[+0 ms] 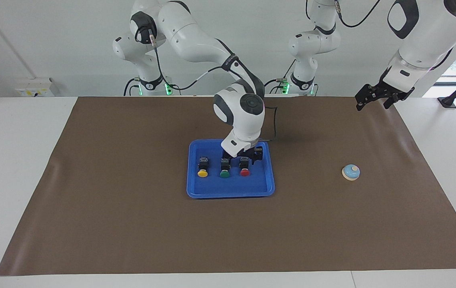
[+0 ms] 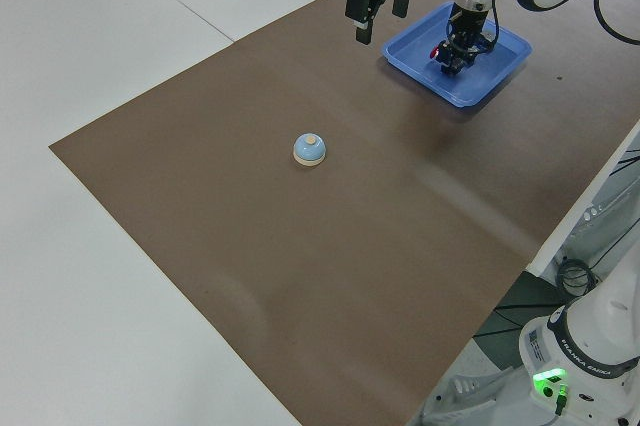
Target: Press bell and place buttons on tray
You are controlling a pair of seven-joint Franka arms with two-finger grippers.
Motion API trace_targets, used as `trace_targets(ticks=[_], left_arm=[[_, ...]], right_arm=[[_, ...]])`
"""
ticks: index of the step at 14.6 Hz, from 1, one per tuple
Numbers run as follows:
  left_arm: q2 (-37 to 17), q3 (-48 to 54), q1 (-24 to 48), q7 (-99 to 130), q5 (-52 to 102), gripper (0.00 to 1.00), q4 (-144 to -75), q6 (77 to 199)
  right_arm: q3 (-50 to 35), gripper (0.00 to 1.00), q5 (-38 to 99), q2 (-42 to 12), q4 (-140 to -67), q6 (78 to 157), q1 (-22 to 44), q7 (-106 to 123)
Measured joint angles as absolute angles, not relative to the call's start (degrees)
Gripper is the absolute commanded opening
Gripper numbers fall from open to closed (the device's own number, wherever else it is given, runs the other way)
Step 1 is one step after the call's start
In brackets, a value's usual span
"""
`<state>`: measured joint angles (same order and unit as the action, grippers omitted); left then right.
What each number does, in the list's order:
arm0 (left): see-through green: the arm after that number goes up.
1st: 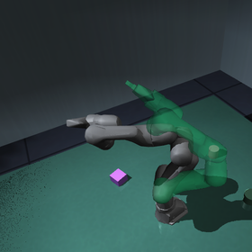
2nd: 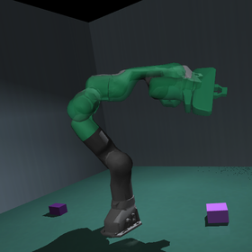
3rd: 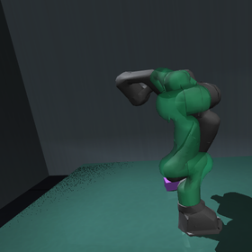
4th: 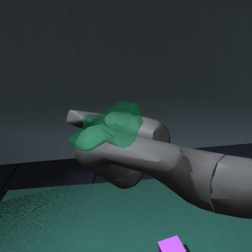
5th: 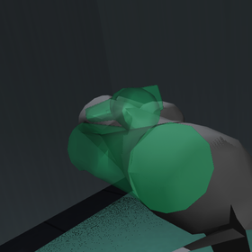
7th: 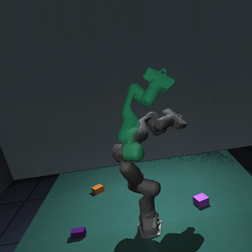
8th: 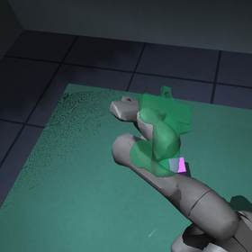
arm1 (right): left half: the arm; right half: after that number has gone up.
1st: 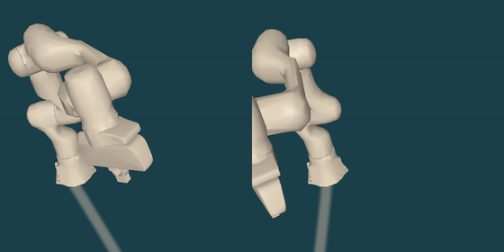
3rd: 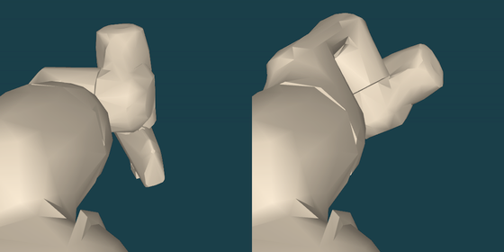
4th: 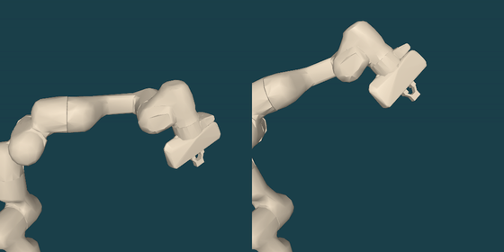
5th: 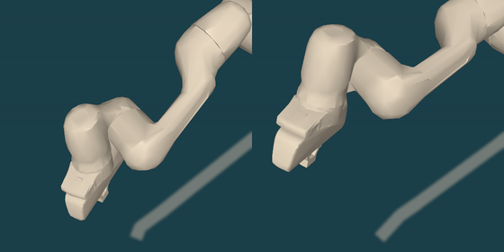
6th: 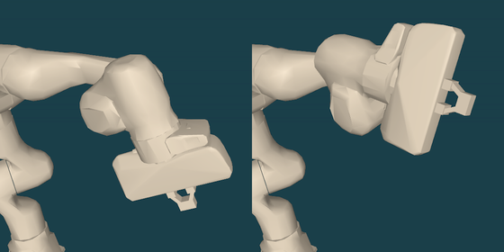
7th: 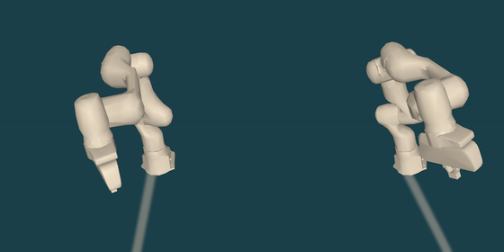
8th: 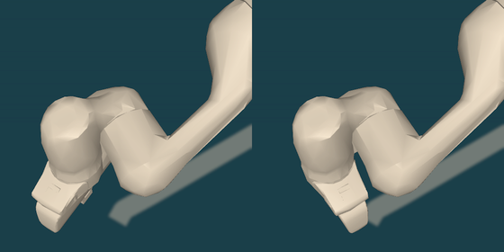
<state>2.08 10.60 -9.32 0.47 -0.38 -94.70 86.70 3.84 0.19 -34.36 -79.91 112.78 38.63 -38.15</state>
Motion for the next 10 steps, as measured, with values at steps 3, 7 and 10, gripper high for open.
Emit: trace_targets(ticks=[3, 7, 10], left_arm=[[2.1, 10.6, -9.3, 0.5, -0.4, 1.00, -94.7, 86.7], [2.1, 10.6, -9.3, 0.5, -0.4, 1.00, -94.7, 86.7], [2.1, 10.6, -9.3, 0.5, -0.4, 1.00, -94.7, 86.7]], right_arm=[[4.4, 1.00, -0.5, -27.4, -80.2, 109.7, 32.5, -29.3], [4.5, 1.00, -0.5, -18.7, -82.1, 104.2, 21.4, -14.4], [4.5, 1.00, -0.6, -13.2, -83.6, 98.0, 16.2, -7.9]])
